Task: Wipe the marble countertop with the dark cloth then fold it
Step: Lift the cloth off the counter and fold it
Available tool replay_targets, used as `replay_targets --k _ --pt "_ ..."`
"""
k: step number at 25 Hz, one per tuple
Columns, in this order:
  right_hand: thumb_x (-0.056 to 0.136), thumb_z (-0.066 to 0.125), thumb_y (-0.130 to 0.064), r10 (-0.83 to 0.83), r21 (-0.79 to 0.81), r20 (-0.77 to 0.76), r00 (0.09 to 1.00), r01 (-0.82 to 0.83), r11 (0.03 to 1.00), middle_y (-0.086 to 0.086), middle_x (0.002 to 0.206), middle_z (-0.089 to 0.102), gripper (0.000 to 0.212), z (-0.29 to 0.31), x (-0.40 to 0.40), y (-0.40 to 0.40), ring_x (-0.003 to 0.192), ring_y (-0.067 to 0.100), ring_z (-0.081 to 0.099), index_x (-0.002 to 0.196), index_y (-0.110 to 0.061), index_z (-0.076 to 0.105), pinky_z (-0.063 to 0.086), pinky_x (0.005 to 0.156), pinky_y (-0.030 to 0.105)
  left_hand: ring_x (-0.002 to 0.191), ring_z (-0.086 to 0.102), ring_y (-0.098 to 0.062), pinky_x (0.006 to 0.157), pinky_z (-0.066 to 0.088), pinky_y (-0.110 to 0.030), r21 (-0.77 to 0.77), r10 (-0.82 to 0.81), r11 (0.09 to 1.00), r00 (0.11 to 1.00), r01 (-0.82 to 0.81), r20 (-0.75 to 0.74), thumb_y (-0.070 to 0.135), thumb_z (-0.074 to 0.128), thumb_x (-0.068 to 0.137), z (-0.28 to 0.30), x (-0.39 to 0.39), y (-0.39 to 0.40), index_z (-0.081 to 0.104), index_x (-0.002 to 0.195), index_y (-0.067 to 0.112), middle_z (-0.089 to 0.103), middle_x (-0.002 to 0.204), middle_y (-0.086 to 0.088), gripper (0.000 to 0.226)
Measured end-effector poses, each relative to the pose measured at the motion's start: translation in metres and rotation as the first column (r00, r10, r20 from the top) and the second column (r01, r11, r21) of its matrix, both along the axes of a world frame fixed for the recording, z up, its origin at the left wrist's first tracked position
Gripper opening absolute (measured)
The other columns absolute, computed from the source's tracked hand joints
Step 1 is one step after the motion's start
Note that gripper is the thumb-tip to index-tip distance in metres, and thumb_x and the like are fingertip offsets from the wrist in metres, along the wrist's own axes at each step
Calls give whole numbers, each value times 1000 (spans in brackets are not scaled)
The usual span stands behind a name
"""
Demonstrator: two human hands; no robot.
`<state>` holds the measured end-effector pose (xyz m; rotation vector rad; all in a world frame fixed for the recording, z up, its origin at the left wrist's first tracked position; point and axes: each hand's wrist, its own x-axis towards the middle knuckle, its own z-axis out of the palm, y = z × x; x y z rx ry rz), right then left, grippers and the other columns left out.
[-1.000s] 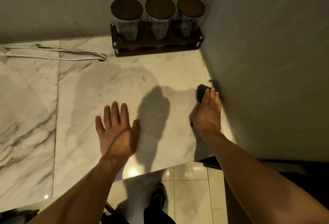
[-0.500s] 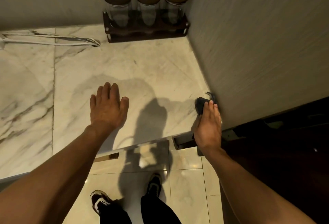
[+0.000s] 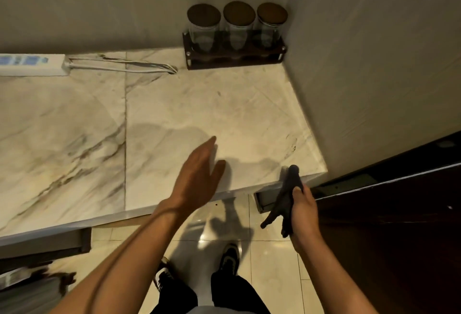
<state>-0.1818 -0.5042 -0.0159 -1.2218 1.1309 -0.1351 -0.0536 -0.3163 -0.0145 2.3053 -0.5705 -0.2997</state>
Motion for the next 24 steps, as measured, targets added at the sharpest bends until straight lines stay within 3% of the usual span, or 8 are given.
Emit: replay_targets --k 3,5,7,9,12,16,20,24 --pt "96 48 -22 -37 469 13 999 27 883 16 96 73 28 20 -4 33 77 28 70 115 -9 65 54 66 35 128 47 -15 105 38 -30 -90 -35 996 950 8 -309 42 49 94 16 -14 10 36 145 22 47 145 1 56" --pt "87 56 -25 50 654 23 998 -53 754 19 85 73 30 33 -1 54 67 30 70 98 -1 70 57 57 32 120 52 -11 101 41 -29 -118 -58 993 850 -5 -524 43 50 94 28 -10 24 44 140 25 52 141 2 50" --pt "78 61 -25 117 730 90 989 -146 668 21 84 72 34 41 8 71 68 33 70 93 3 72 57 61 34 113 57 -11 102 43 -33 -101 -75 995 771 13 -633 43 51 94 37 -2 42 54 132 21 59 131 1 45" --pt "79 62 -29 154 765 128 980 -197 613 22 90 71 40 47 18 86 76 34 69 104 1 71 56 70 37 106 62 -20 100 46 -41 -43 -37 999 720 10 -693 44 53 92 45 6 61 64 118 12 67 116 -8 42" --pt "86 61 -37 202 803 189 961 -270 531 20 109 68 50 54 32 107 96 34 65 124 -5 62 50 90 41 92 60 -23 92 48 -38 -45 35 993 617 -113 -786 38 60 90 58 10 89 65 108 0 67 102 -16 42" --pt "83 67 -48 261 837 265 928 -356 417 22 127 58 64 57 45 126 117 35 54 130 -5 57 29 112 43 72 52 -19 71 40 -36 -179 55 944 669 -276 -741 35 70 77 66 11 120 66 70 16 59 71 -3 21" --pt "88 50 -53 230 814 294 928 -369 449 24 136 53 66 52 42 136 125 38 51 133 -4 54 33 109 48 78 58 -22 67 48 -32 -308 82 765 559 -566 -825 33 68 84 60 7 147 59 87 11 61 82 -12 24" --pt "70 82 -25 362 666 238 901 -422 614 22 118 66 62 39 45 141 106 36 65 124 -6 58 57 78 49 86 65 -26 72 55 -36 -267 120 681 464 -682 -878 23 61 91 51 -2 162 59 98 7 68 92 -15 17"
